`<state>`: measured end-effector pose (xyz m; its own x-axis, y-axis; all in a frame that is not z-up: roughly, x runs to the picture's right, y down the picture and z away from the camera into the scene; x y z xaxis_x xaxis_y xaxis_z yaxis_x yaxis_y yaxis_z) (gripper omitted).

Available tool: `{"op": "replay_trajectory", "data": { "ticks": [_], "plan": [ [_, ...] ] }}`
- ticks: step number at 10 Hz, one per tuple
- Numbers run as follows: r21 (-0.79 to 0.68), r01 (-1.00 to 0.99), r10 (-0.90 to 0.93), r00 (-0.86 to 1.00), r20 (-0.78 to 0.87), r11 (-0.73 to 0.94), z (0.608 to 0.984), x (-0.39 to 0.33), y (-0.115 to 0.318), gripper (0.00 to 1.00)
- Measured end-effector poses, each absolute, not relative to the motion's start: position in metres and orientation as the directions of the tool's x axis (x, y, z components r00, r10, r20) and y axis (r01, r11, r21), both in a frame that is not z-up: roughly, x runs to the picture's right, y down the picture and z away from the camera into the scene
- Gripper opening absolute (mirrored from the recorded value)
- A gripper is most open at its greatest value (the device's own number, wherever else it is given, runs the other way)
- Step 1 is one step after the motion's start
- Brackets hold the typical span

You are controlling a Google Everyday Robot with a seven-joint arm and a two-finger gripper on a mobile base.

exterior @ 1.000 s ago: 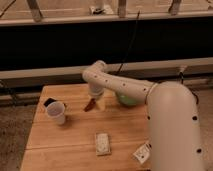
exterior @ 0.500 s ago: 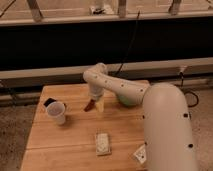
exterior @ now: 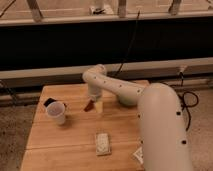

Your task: Place the pepper on the white sponge

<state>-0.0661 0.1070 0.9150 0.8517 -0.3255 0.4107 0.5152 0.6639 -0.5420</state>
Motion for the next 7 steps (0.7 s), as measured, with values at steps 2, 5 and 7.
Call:
{"op": "replay_trajectory", "data": {
  "ticks": [2,5,7],
  "plan": [
    [-0.547,0.518,-0.329,0.851,0.41,0.658,0.9164,-0.0679,0.1099,0.8],
    [-0.553,0.516,-0.328,0.853,0.406,0.654,0.9237,-0.0721,0.1155,0.8],
    [-0.551,0.514,-0.326,0.853,0.407,0.657,0.926,-0.0738,0.117,0.8]
  ]
}}
